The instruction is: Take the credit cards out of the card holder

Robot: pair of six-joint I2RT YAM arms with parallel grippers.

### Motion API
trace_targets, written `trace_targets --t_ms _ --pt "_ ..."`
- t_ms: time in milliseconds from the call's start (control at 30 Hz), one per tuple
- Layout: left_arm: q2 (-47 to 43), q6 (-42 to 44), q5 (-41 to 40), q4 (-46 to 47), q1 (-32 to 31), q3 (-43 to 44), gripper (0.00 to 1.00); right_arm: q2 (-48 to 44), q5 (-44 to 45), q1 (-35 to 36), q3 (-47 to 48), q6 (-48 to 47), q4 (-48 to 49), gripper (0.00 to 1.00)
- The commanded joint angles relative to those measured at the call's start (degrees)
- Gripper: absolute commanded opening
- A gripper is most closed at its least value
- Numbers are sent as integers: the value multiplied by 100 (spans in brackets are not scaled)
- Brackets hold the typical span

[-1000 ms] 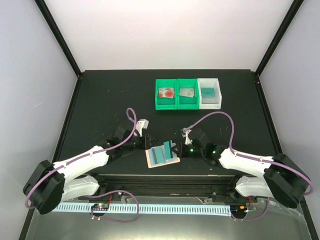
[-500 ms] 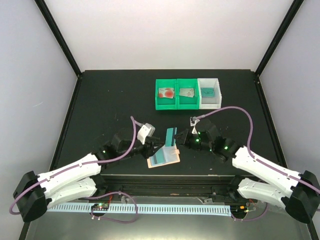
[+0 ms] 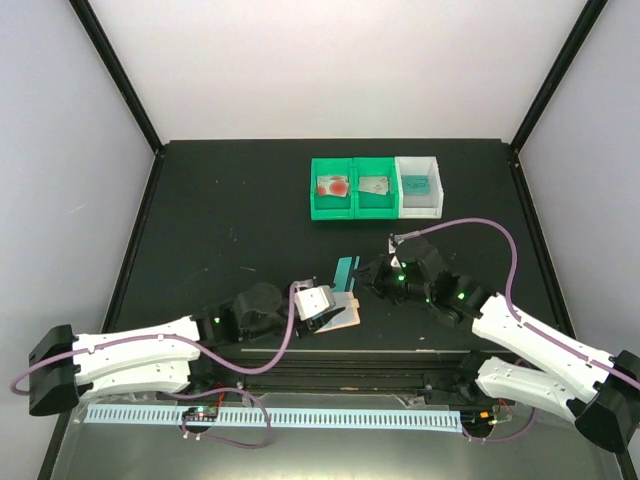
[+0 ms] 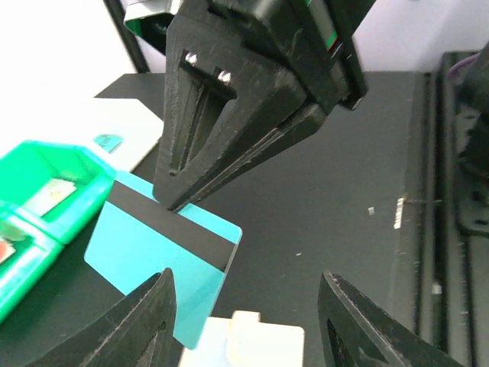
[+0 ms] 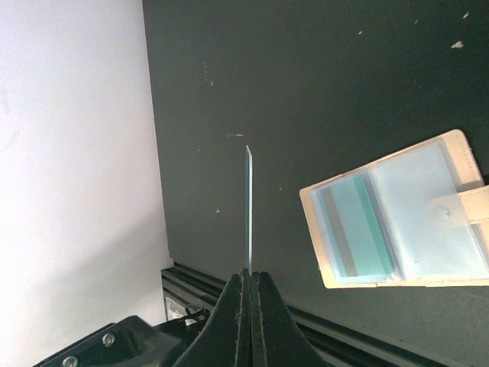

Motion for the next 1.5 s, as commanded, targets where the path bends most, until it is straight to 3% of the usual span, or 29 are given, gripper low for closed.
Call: trace_targets --t_ms 0,267,433,933,1200,1467 --pt "349 1005 -1062 278 -263 345 52 -6 -321 -26 -24 298 218 1" --pt "900 1505 -1602 295 -512 500 52 -10 -572 -32 -205 435 487 1" --pt "1005 1625 -2119 252 -621 533 47 -57 -625 -31 -286 473 534 1" --pt "1096 1535 -2623 207 -742 494 2 -44 -633 -31 -523 494 881 1" --pt "976 739 -2624 1 -733 443 2 -361 -405 -28 -919 -114 1702 38" --pt "663 -816 -1625 -337 -291 486 2 -1493 577 -29 -1367 -1523 1684 47"
